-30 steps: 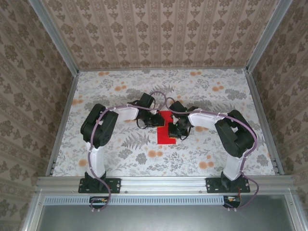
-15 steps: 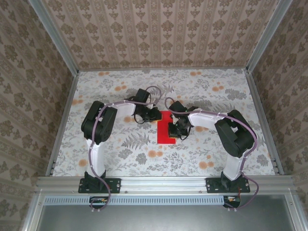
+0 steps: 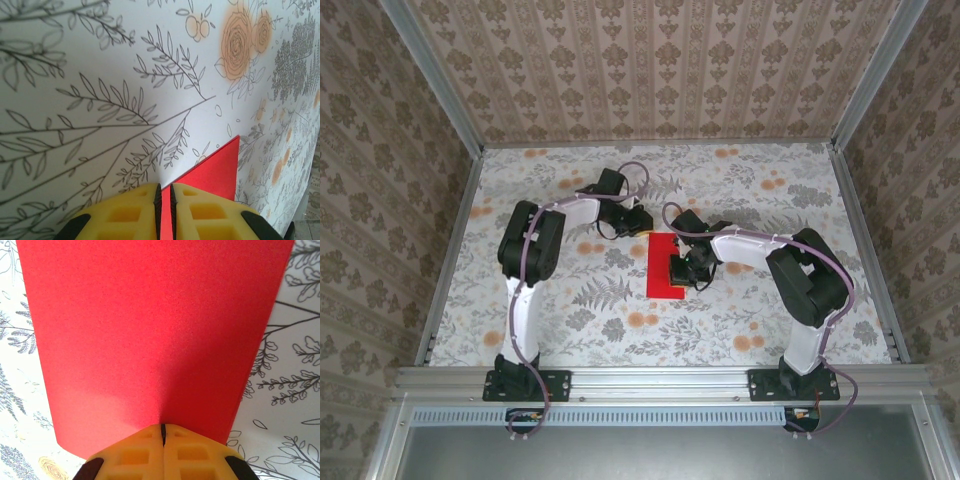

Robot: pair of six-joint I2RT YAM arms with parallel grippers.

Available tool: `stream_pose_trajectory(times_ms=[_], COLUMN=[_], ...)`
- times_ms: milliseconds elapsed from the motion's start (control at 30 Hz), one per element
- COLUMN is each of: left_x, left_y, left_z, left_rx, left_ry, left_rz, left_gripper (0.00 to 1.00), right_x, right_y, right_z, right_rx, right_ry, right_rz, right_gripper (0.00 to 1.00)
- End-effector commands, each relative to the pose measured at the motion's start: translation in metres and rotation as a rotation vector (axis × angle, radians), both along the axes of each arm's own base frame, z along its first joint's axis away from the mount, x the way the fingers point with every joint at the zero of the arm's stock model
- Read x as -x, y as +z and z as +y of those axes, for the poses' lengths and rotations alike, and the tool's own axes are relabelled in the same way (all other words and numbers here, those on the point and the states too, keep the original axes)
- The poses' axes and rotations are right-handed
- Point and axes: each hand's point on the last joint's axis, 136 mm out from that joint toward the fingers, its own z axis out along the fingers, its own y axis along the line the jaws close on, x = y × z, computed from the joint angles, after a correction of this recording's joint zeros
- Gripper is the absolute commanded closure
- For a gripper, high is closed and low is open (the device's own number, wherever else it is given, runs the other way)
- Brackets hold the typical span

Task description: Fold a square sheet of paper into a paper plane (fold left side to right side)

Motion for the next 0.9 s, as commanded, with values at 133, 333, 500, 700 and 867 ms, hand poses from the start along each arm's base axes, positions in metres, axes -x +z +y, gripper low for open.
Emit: stream_pose_trajectory(times_ms=[133, 333, 500, 700, 867], left_x=[-0.041, -0.023, 0.019, 0.06, 0.066], left_y=[0.01, 0.07, 0.071, 0.047, 0.023], left_z=[0.041, 0.056, 0.05, 0.008, -0.007], left_rx=[-0.095, -0.085, -0.052, -0.022, -0.056], left_ry=[0.096, 0.092, 0.076, -0.012, -0.038], left_rz=[-0.152, -0.24, -0.196, -0.128, -0.091], left_gripper=[0.8, 0.77, 0.77, 0.77, 0.78], right_x=[0.013, -0.028, -0.042, -0.041, -0.027], right_y=[-0.011, 0.045, 0.064, 0.064, 0.056], right_z=[-0.002, 0.022, -0.002, -0.025, -0.041], right_rx=[-0.023, -0.181, -0.144, -0.207, -0.218], right_ry=[-0.017, -0.04, -0.091, -0.178, -0.212], right_rz=[0.032, -0.174, -0.283, -0.276, -0.226], right_gripper=[0.94, 0.74, 0.58, 0.43, 0.39])
